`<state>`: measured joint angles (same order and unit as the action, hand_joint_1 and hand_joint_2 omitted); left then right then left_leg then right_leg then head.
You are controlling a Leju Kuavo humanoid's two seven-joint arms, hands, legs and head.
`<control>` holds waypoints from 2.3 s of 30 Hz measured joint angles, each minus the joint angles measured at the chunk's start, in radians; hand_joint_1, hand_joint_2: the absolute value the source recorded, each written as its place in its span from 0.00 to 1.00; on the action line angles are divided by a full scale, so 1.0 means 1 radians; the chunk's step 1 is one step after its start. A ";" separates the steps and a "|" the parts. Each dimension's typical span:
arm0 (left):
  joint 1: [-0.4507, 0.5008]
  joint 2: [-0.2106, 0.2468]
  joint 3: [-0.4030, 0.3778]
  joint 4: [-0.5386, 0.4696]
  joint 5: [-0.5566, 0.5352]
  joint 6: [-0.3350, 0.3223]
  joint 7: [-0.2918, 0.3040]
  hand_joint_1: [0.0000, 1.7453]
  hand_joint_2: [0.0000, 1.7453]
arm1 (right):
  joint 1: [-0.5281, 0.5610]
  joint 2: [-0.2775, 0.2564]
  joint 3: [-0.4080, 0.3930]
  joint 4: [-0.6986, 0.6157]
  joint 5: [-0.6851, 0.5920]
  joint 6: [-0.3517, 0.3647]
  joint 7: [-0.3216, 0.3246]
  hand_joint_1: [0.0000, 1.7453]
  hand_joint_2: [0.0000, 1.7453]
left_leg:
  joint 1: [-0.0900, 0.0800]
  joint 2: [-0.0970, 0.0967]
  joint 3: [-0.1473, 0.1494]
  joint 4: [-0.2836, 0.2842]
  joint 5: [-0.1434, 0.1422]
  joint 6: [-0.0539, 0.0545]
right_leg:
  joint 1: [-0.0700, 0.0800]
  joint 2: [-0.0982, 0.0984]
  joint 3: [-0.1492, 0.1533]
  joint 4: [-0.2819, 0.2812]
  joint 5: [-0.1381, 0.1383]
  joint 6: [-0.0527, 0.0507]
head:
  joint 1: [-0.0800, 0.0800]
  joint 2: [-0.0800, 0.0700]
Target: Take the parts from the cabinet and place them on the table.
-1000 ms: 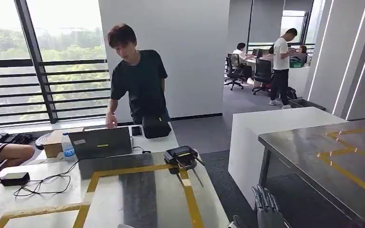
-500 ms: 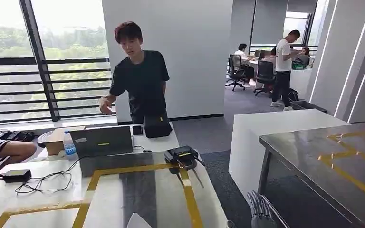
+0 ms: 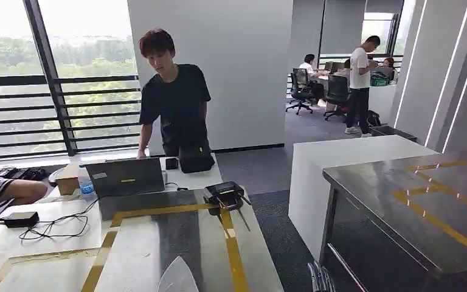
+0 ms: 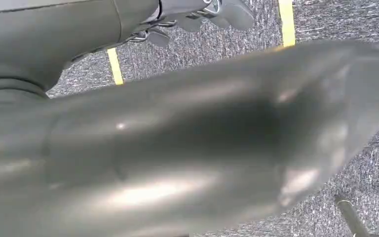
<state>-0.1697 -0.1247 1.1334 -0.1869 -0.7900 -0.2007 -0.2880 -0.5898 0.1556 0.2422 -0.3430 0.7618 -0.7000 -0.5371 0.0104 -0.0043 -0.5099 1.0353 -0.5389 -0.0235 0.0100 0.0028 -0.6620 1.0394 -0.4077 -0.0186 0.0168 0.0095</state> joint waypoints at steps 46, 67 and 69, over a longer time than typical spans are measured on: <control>0.017 -0.022 0.000 0.004 -0.009 0.009 0.002 0.00 0.00 | 0.050 0.041 -0.016 -0.034 -0.032 0.030 -0.037 0.00 0.00 | -0.014 0.005 -0.150 0.013 0.126 0.033 | 0.021 -0.001 0.154 -0.014 -0.134 -0.044 | 0.006 0.000; 0.018 -0.011 0.000 0.002 -0.015 0.009 0.002 0.00 0.00 | 0.009 0.032 -0.027 -0.040 0.000 0.005 -0.031 0.00 0.00 | 0.021 0.002 -0.059 0.022 0.039 0.018 | -0.020 -0.006 -0.051 0.037 -0.016 0.029 | 0.011 0.000; 0.017 -0.011 0.000 0.002 -0.015 0.009 0.002 0.00 0.00 | -0.016 0.026 -0.028 -0.043 0.003 0.004 -0.031 0.00 0.00 | 0.018 0.003 -0.087 0.022 0.060 0.024 | -0.021 -0.005 -0.091 0.178 -0.136 0.034 | 0.012 0.000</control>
<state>-0.1523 -0.1354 1.1334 -0.1846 -0.8049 -0.1919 -0.2857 -0.6055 0.1812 0.2144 -0.3857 0.7649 -0.6958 -0.5676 0.0282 -0.0017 -0.5969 1.0577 -0.4786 0.0009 -0.0107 -0.0024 -0.7532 1.2171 -0.5434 0.0152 0.0290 0.0095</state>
